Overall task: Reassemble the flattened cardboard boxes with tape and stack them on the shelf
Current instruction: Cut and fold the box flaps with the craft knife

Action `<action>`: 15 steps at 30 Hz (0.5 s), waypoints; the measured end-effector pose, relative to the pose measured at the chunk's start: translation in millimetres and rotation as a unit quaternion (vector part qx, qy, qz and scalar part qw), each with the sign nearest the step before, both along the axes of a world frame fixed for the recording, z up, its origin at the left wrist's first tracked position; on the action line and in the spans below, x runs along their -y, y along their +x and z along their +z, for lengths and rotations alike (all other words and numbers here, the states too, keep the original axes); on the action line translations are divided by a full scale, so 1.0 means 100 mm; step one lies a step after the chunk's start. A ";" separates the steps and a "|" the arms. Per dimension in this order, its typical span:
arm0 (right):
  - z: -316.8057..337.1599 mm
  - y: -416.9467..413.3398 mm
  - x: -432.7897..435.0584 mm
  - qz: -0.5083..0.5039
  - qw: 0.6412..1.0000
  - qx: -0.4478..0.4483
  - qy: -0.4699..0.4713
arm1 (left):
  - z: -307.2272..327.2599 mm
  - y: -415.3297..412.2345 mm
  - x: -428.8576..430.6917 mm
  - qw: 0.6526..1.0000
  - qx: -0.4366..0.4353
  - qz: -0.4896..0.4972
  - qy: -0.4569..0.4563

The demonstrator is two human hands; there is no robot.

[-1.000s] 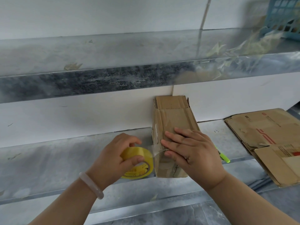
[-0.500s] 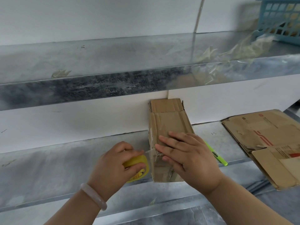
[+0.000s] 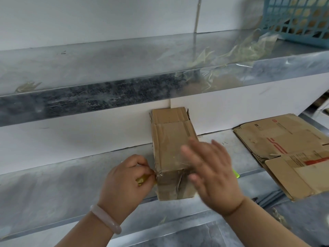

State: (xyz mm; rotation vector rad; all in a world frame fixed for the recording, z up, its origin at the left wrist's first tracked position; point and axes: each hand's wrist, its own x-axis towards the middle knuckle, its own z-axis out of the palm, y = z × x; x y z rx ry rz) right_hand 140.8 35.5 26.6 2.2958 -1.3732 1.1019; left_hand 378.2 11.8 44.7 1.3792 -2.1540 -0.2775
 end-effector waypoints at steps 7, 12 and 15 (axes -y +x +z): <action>-0.74 -0.74 0.32 -0.311 0.808 0.008 0.501 | -0.05 0.07 -0.05 0.998 -0.029 0.033 0.037; -0.90 -0.88 0.45 -0.361 0.816 -0.052 0.448 | -0.06 0.07 -0.10 0.997 -0.031 0.051 0.056; -0.95 -0.82 0.42 -0.345 0.816 0.001 0.464 | -0.04 0.10 -0.11 0.997 -0.032 0.045 0.062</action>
